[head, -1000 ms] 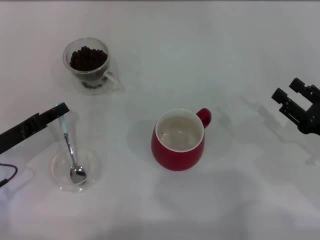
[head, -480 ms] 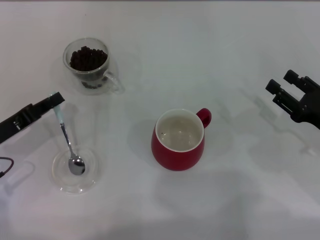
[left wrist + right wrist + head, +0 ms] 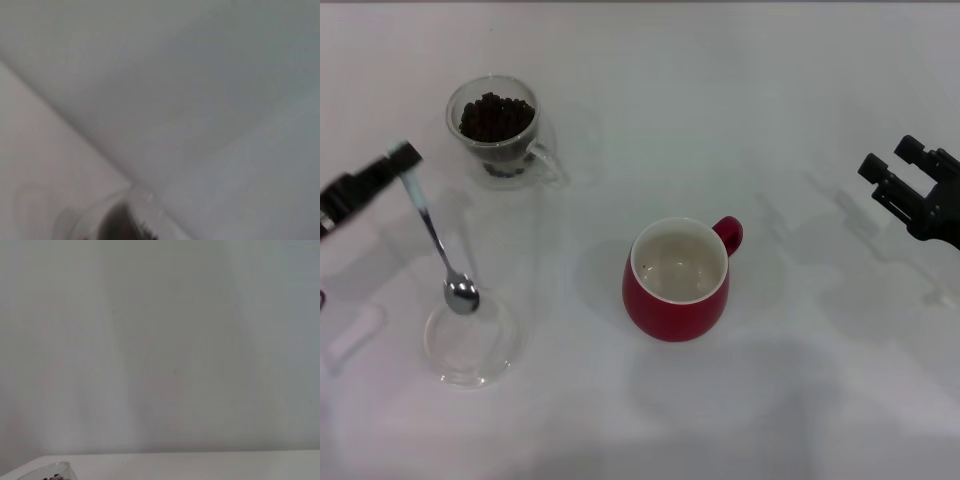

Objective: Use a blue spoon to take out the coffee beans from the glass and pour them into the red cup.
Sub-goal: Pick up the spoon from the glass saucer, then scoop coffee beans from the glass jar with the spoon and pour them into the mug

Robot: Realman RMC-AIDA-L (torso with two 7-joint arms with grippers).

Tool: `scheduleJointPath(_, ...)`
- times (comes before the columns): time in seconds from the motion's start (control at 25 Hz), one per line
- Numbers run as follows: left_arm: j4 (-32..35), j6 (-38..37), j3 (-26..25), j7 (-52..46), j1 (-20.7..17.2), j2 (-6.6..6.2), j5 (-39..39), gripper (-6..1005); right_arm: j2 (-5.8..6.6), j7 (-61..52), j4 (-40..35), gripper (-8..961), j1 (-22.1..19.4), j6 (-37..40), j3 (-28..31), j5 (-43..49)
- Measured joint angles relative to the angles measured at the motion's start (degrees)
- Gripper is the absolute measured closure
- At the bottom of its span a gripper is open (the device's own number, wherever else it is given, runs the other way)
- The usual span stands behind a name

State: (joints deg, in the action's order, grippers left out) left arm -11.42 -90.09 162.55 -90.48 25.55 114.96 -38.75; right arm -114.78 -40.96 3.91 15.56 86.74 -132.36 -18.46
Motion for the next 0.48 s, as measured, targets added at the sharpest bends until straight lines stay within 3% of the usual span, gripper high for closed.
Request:
scheduleJointPath(0.32,-0.85,-4.74,0.07,4.35,1.04,-1.21,-11.48,867,0.1,0.0,-0.28,289,0.0,0.06,0.0,-1.79)
scheduleJointPath(0.48,-3.03,-4.66,0.23,6.44,3.85,-1.44,-16.28,866,0.09,0.04,-0.32,289,0.01,0.37,0.0,-3.0)
